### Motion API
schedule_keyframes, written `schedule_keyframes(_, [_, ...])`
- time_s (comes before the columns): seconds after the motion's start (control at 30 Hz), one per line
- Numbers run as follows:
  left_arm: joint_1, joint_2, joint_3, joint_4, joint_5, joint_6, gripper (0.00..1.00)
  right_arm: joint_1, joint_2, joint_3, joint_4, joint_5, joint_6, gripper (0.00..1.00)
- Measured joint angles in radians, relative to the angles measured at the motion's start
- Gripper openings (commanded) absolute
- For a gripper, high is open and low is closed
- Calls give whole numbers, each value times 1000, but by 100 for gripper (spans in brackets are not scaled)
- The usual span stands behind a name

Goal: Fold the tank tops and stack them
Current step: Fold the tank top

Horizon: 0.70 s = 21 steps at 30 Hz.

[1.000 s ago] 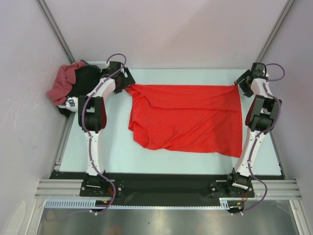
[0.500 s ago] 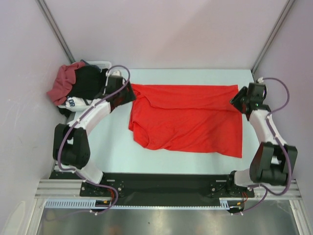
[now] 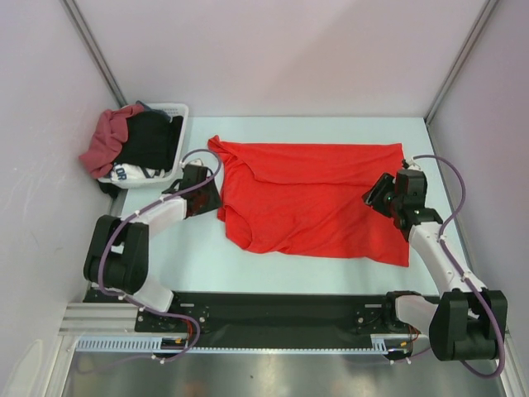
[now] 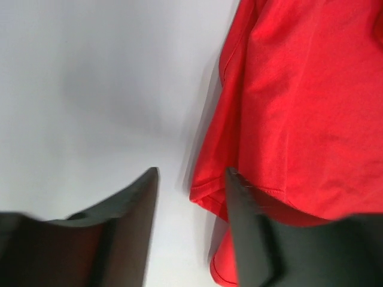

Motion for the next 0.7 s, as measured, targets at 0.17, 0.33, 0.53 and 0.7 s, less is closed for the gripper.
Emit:
schedule_keyframes(0.17, [-5, 74, 0, 42, 12, 2, 45, 12, -21, -14, -3, 3, -13, 48])
schedule_keyframes(0.33, [-5, 100, 0, 63, 30, 3, 34, 12, -24, -14, -7, 11, -16, 48])
schedule_keyframes(0.53, [-5, 113, 8, 55, 31, 31, 0, 12, -24, -14, -10, 11, -23, 47])
schedule_keyframes(0.7, [-9, 93, 40, -51, -85, 69, 0, 12, -24, -14, -11, 10, -32, 48])
